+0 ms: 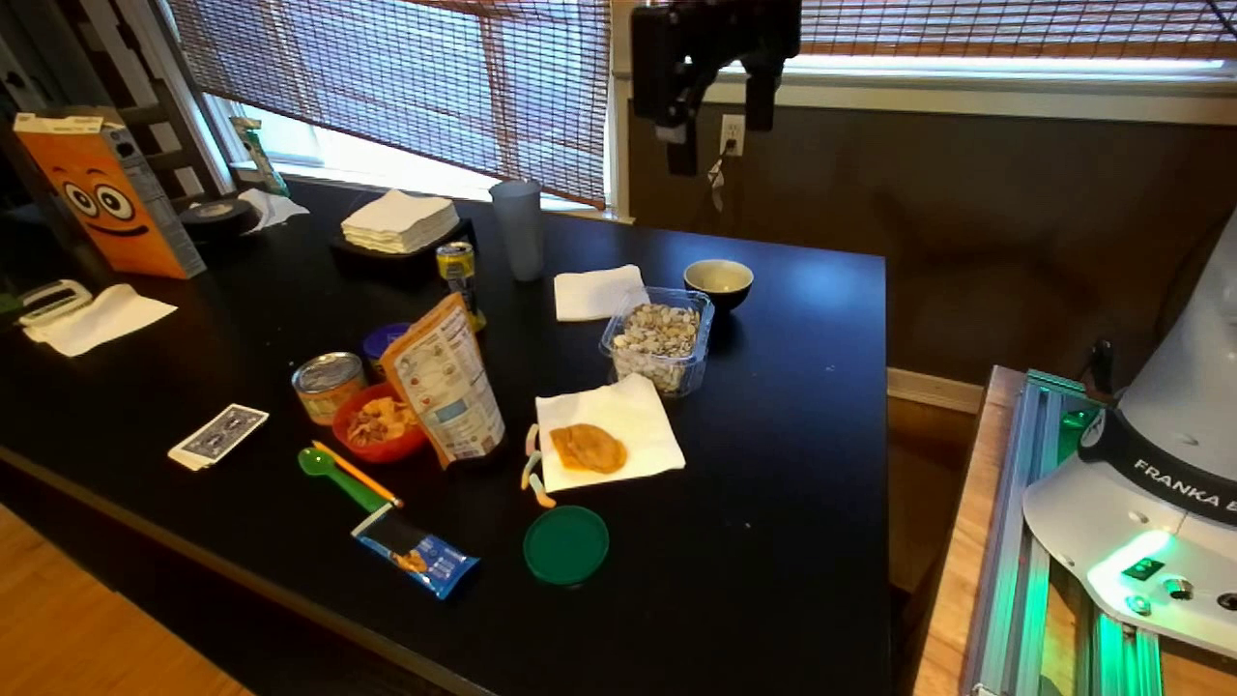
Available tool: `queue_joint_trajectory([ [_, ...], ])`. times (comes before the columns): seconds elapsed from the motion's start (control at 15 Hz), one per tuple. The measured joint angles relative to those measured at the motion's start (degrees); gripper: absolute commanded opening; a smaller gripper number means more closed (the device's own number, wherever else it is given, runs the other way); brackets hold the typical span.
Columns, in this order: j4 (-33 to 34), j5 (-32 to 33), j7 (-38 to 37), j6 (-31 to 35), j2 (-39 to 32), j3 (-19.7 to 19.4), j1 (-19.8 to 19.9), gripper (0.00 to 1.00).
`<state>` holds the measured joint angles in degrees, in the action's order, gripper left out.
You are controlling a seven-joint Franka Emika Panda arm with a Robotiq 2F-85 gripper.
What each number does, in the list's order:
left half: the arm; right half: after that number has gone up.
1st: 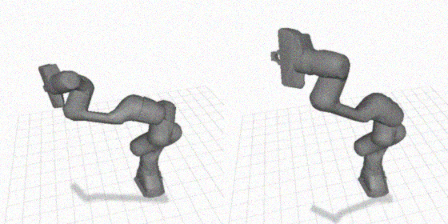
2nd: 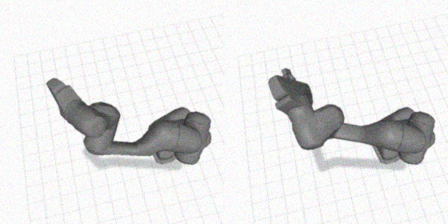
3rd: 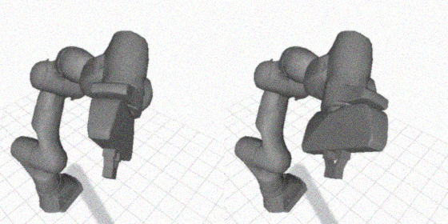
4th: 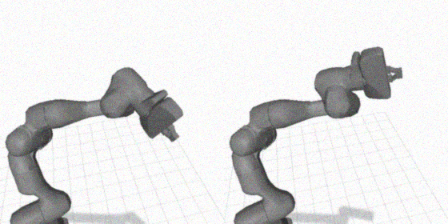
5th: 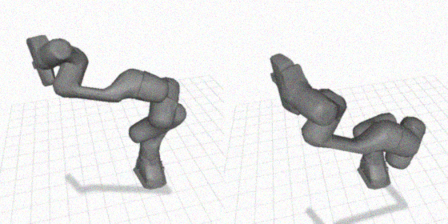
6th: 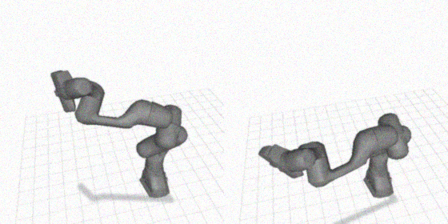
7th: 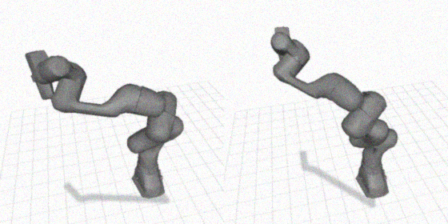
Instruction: Shift the orange packet to the right
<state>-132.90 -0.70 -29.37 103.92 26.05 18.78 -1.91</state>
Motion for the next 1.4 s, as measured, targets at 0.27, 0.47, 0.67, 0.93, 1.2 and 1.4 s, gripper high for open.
queue_joint_trajectory([
  [0.27, 12.1, -1.3, -10.6, -2.7, -12.8, 1.3, 0.2, 1.00],
  [0.47, 20.6, -1.3, -18.9, -3.1, -22.3, 0.1, -0.4, 1.00],
  [0.67, 27.3, -2.3, -26.3, -3.0, -29.9, -1.8, -2.5, 1.00],
  [0.93, 29.8, -2.5, -28.0, -3.0, -32.6, -2.1, -3.1, 1.00],
  [1.2, 30.2, -5.0, -31.4, -1.8, -32.8, -4.3, -4.7, 1.00],
  [1.4, 31.9, -7.3, -39.0, 1.1, -34.7, -5.7, -6.4, 1.00],
])
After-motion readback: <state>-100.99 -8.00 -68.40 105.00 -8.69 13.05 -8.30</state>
